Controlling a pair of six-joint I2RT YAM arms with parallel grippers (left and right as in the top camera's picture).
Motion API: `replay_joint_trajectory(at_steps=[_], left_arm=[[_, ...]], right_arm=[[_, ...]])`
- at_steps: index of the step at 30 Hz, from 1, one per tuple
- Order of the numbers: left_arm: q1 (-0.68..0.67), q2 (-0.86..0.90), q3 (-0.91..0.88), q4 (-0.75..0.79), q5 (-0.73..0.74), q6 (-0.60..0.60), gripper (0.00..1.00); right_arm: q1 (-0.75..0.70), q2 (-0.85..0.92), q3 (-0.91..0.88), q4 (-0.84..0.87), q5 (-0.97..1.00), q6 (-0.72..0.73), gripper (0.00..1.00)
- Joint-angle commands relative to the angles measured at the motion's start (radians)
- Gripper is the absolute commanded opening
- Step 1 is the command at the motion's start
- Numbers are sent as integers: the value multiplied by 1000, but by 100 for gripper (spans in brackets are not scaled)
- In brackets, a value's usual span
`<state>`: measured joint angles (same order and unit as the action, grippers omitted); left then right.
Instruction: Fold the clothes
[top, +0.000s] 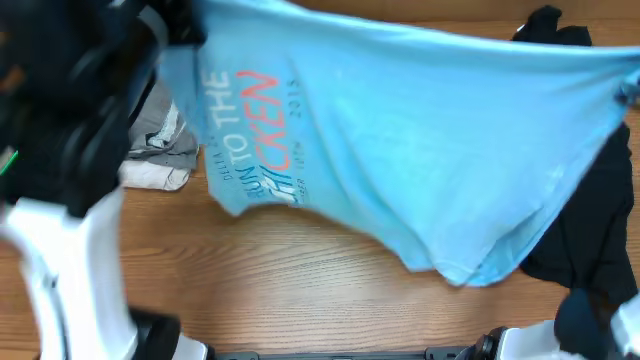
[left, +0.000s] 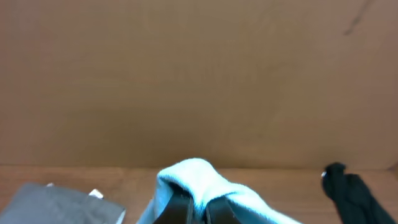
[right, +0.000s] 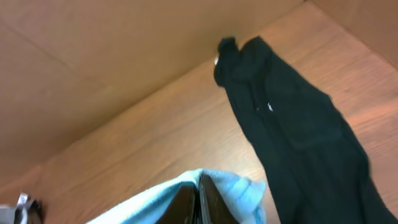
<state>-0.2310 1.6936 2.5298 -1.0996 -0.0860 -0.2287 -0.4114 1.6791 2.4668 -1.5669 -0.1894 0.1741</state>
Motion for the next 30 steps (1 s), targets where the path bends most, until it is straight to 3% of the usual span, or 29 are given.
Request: replay_joint_trajectory(at_steps=[1, 9, 16, 20, 30], left_arm=[[24, 153, -1, 127, -29, 39, 4], [77, 331, 0, 536, -29, 50, 4], [92, 306, 53, 745, -24, 59, 4], [92, 300, 133, 728, -21, 107, 4], [94, 339, 155, 397, -20, 144, 4]], right_arm=[[27, 105, 7, 106, -15, -19, 4], [87, 191, 16, 498, -42, 33, 4], [91, 191, 142, 629, -96, 40, 4], [90, 191, 211, 626, -98, 37, 4], [91, 269, 203, 348, -97, -16, 4]])
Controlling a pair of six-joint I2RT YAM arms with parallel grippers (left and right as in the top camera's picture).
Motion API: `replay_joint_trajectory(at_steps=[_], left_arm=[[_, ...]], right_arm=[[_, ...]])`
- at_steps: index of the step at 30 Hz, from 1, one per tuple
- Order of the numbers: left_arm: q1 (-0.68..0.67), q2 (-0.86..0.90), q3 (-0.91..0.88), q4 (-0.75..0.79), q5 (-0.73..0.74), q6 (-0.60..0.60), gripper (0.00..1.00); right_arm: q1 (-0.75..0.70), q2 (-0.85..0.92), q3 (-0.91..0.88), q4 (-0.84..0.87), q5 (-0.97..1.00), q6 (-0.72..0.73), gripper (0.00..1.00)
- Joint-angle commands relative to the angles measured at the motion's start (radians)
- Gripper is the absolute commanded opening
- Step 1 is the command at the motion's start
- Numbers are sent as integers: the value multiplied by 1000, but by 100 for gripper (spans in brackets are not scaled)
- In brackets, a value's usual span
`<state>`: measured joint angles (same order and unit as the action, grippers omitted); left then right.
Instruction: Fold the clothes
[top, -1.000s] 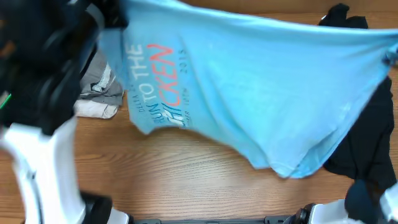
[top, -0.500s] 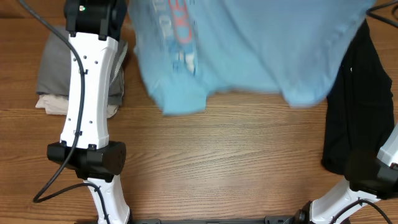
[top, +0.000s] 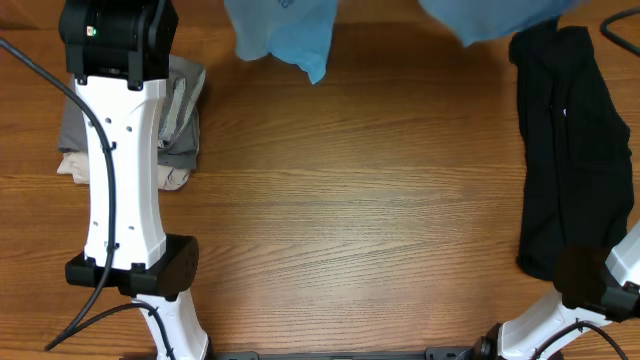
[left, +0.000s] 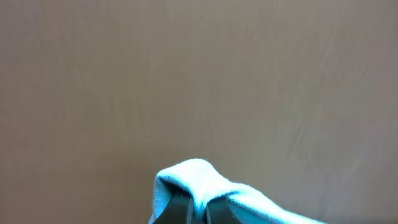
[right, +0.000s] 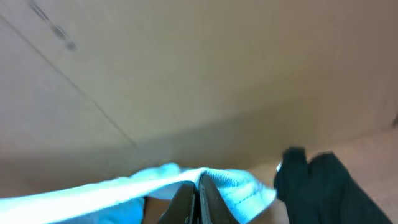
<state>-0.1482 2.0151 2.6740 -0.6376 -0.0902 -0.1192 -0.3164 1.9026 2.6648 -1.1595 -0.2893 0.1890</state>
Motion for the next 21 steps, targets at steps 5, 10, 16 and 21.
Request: replay_joint_trajectory(at_steps=[5, 10, 16, 21], left_arm=[[10, 50, 10, -283, -9, 33, 4], [10, 50, 10, -544, -5, -20, 5], [10, 50, 10, -749, 37, -46, 4], [10, 50, 10, -921, 35, -46, 4]], right_arm=[[-4, 106, 5, -189, 3, -61, 4], [-4, 125, 5, -362, -1, -86, 4], [-4, 125, 5, -534, 27, -87, 4], [-4, 89, -26, -535, 26, -84, 4]])
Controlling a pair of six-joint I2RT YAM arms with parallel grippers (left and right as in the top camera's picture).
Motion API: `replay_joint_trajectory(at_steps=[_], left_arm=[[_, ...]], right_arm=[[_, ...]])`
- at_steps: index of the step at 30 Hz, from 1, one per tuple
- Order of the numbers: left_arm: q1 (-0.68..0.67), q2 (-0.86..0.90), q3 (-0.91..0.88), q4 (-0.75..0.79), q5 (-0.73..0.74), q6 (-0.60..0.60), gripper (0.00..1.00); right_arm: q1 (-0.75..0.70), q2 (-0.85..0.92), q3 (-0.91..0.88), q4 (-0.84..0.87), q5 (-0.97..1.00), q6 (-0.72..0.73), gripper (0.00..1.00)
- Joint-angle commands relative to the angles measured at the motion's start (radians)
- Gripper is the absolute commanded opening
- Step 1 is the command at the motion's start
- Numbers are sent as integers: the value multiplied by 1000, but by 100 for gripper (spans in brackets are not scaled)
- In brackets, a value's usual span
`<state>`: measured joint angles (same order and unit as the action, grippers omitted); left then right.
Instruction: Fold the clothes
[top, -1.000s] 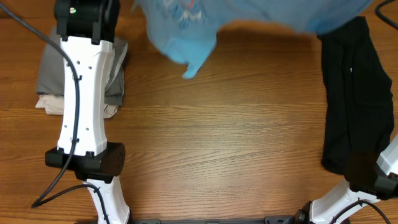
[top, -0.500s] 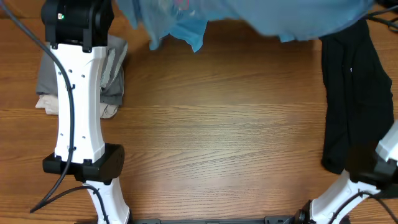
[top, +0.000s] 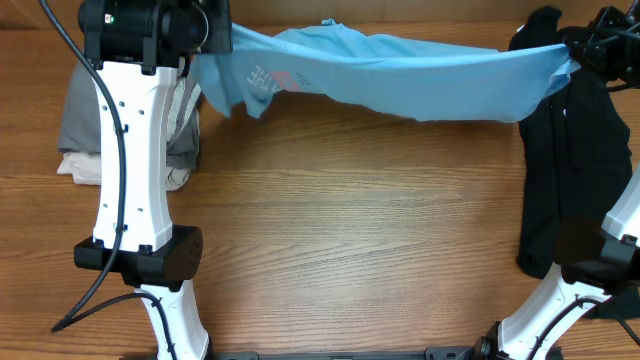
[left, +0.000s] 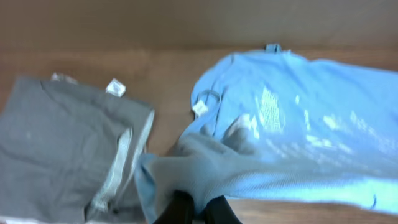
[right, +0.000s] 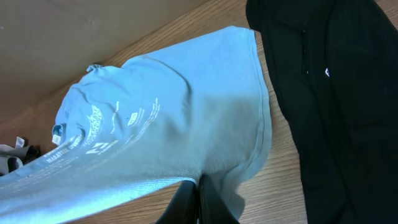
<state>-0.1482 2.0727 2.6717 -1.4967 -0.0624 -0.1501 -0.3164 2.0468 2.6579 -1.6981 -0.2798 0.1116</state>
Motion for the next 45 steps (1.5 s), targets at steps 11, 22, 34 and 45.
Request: replay_joint_trajectory(at_steps=[11, 22, 34, 45], left_arm=[[-23, -49, -158, -193, 81, -30, 4], [-63, -303, -714, -185, 74, -76, 4], [-121, -449, -1062, -55, 73, -121, 4], [-86, -381, -1283, 565, 28, -120, 4]], right_arm=[[-5, -376, -660, 18, 78, -8, 4], [-5, -708, -1197, 69, 156, 109, 4], [-5, -819, -1411, 96, 149, 179, 4], [-66, -756, -1415, 303, 178, 230, 4]])
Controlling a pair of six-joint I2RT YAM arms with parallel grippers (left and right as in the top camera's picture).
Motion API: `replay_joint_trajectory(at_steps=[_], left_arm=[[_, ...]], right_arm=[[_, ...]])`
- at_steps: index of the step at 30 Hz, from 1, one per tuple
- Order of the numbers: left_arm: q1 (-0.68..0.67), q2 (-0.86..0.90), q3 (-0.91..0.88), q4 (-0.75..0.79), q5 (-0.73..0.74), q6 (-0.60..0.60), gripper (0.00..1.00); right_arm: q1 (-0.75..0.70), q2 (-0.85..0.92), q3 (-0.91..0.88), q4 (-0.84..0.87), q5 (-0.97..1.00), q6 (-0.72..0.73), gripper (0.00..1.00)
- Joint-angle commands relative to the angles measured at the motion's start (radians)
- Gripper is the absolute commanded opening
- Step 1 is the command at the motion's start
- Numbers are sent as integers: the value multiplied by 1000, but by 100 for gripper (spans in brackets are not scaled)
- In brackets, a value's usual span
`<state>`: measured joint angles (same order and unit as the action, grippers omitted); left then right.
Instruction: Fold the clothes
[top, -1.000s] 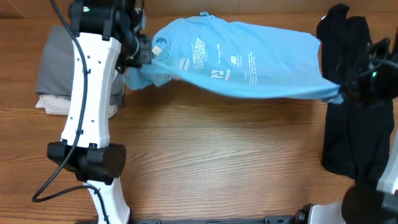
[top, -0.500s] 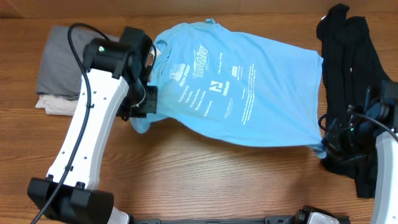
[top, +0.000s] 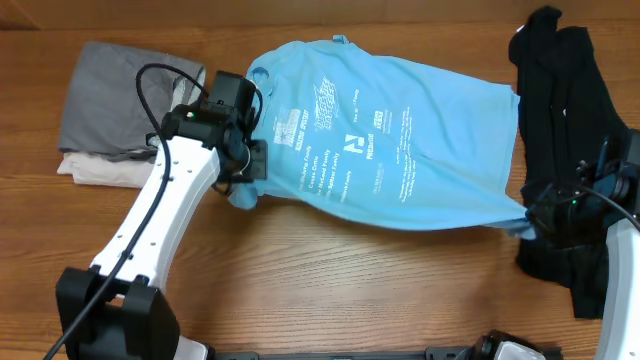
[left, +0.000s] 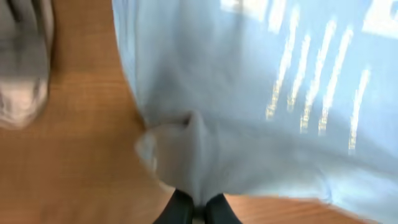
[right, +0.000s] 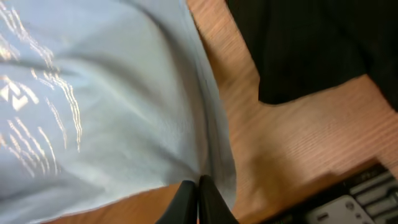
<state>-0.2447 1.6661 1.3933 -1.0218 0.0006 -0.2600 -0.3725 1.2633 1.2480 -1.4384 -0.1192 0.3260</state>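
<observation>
A light blue T-shirt (top: 380, 135) with white print lies spread flat on the wooden table, collar toward the back. My left gripper (top: 240, 190) is shut on its near left corner (left: 186, 143), low over the wood. My right gripper (top: 528, 225) is shut on the near right corner (right: 211, 168). In both wrist views the black fingertips pinch blue cloth at the bottom edge.
A folded stack of grey and cream clothes (top: 110, 100) sits at the back left. A black garment (top: 570, 130) lies along the right side, close to my right gripper. Bare wooden table (top: 350, 290) stretches across the front.
The shirt was stretched in the air across the back of the table between both grippers. Now it lies flat, and both grippers have come forward and down, still holding its corners.
The blue shirt hung high between both grippers, filling the overhead view. Then it was lifted toward the back, mostly out of view. Then it was stretched along the back edge. Now it rests spread on the table, printed side up, corners still held.
</observation>
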Motion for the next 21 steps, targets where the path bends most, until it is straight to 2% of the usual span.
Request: replay_joint_trajectory(at_steps=[1, 6, 21], left_arm=[[11, 31, -5, 140, -34, -10, 4], [11, 38, -5, 233, -35, -10, 4], [11, 106, -5, 324, -116, -10, 5]], right_arm=[[-10, 42, -5, 72, 18, 15, 4], [-10, 110, -5, 179, 17, 11, 4], [16, 332, -5, 389, -24, -23, 4]])
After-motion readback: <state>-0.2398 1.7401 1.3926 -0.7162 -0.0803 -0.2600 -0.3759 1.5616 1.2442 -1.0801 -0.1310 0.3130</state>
